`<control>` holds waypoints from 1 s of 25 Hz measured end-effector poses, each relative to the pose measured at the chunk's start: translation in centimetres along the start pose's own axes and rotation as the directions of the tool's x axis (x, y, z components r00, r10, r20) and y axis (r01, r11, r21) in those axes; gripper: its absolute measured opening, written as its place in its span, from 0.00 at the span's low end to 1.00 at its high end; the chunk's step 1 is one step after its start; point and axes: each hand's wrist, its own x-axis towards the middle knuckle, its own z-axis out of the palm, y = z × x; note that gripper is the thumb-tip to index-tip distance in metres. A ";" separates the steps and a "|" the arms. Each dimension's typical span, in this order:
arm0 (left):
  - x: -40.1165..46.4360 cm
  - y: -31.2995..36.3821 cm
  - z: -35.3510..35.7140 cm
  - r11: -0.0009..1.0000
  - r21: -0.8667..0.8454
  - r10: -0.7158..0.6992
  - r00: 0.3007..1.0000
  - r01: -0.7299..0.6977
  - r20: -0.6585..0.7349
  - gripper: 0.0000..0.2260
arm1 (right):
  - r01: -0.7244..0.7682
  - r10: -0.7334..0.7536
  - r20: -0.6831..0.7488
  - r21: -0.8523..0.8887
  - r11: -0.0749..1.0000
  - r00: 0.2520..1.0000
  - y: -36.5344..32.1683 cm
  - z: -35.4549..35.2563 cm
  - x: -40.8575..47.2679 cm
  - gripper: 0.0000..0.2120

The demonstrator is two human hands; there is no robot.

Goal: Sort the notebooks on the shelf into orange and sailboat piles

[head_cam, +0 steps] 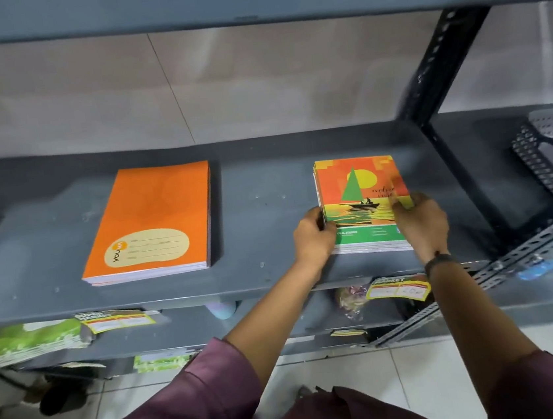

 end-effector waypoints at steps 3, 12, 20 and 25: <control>-0.1 -0.5 -2.0 1.000 -0.017 0.003 0.998 -0.004 -0.055 0.12 | 0.049 -0.047 0.040 -0.031 0.998 0.998 -1.1 1.5 -0.5 0.16; -0.6 -2.4 -9.3 0.994 -0.072 -0.105 0.950 0.088 -0.294 0.16 | 0.160 -0.156 0.102 -0.029 0.987 0.982 -7.1 7.4 -5.1 0.16; -1.2 -2.0 -10.3 0.988 0.157 0.039 0.952 0.009 -0.304 0.14 | 0.176 -0.165 0.154 -0.063 0.982 0.974 -7.3 7.4 -5.2 0.19; -3.0 -1.3 -10.7 0.845 0.485 0.378 0.893 -0.226 -0.243 0.20 | 0.410 -0.415 0.017 -0.198 0.890 0.910 -7.7 5.8 -7.9 0.23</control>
